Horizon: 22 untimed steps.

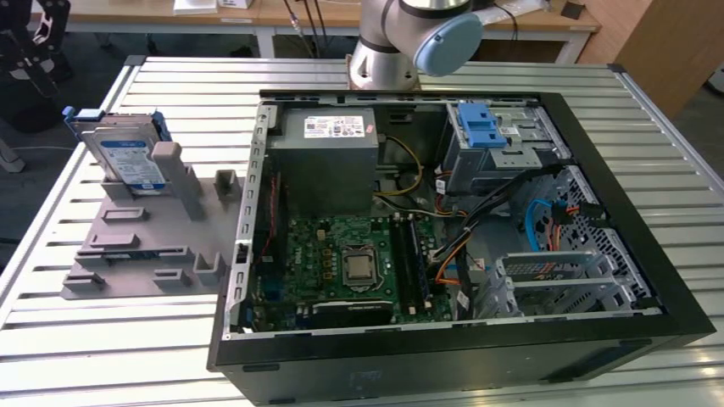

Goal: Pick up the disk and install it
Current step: 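Pick up the disk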

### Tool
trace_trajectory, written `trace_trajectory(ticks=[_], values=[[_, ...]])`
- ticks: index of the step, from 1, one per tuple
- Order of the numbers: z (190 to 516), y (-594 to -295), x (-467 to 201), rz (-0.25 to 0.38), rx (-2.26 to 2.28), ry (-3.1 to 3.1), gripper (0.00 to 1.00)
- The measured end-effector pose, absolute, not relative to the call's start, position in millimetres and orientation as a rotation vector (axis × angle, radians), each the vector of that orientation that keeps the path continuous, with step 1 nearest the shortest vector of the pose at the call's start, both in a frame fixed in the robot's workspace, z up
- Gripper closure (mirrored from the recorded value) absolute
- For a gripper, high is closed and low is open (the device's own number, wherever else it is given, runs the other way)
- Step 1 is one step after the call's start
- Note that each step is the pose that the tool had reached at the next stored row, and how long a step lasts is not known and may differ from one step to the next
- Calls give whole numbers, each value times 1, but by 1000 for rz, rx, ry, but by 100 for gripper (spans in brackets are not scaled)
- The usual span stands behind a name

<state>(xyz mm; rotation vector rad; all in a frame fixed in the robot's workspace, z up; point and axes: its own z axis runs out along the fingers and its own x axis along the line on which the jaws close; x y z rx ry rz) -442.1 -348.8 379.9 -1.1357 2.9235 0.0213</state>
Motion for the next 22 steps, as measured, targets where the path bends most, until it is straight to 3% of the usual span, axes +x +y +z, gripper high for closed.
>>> trace_trajectory(ticks=[22], values=[[378,-349,-442,21,-1647,2672,89]])
